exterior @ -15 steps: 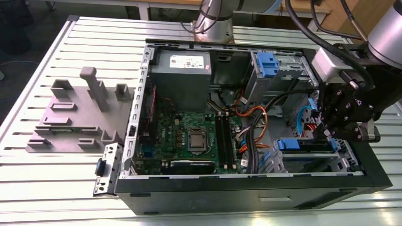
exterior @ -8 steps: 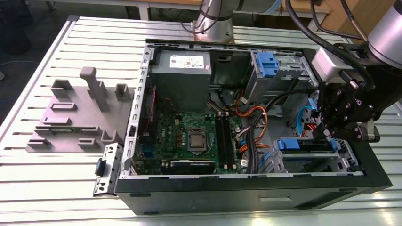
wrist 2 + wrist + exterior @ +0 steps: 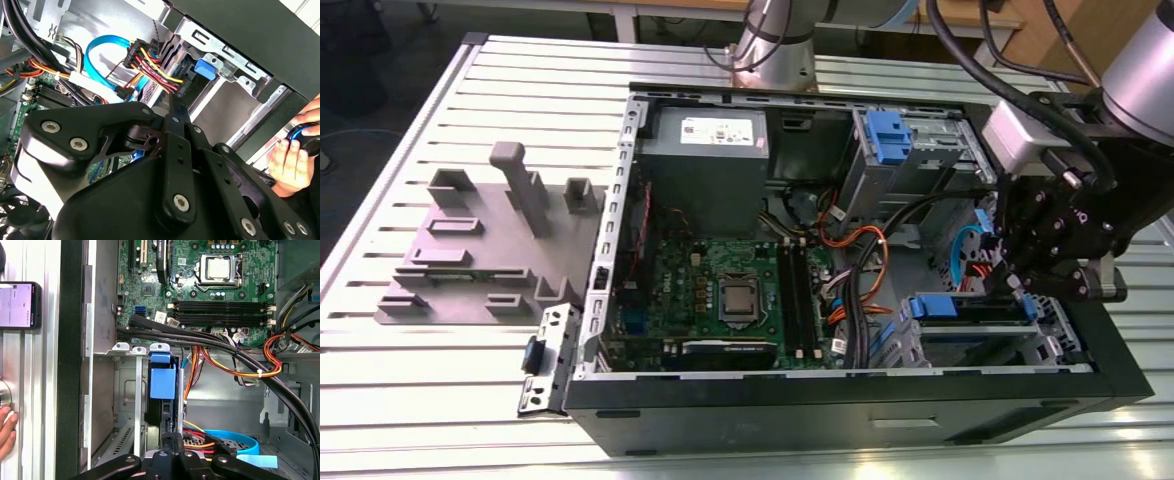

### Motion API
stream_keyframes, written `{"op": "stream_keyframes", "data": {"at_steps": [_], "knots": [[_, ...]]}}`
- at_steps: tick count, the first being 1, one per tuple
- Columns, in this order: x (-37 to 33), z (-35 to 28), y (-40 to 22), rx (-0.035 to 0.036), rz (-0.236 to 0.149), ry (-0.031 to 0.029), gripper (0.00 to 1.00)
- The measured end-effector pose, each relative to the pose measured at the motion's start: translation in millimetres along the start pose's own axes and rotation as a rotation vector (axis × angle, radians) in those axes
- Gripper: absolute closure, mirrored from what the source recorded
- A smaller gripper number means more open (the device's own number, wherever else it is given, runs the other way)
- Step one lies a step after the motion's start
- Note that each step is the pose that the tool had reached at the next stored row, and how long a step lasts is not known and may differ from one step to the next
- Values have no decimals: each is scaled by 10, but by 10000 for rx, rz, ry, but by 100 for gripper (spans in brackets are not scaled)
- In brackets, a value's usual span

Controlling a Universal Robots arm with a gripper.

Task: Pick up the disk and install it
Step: 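Insert the second disk wire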

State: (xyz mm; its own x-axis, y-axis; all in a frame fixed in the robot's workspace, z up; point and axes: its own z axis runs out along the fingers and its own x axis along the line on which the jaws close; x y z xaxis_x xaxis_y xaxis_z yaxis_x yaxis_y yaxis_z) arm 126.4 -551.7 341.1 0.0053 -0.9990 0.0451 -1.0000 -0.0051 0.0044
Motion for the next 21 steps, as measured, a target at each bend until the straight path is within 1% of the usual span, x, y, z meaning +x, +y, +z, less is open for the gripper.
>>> {"op": "stream_keyframes", "data": {"at_steps": [3, 6, 9, 16, 21], "knots": [[-3, -23, 1, -1, 1, 4, 89], [-14, -73, 4, -1, 1, 3, 89], [-23, -95, 19, 0, 1, -4, 89], [-39, -170, 73, 1, 1, 0, 89], [-93, -210, 76, 1, 1, 0, 89]]}}
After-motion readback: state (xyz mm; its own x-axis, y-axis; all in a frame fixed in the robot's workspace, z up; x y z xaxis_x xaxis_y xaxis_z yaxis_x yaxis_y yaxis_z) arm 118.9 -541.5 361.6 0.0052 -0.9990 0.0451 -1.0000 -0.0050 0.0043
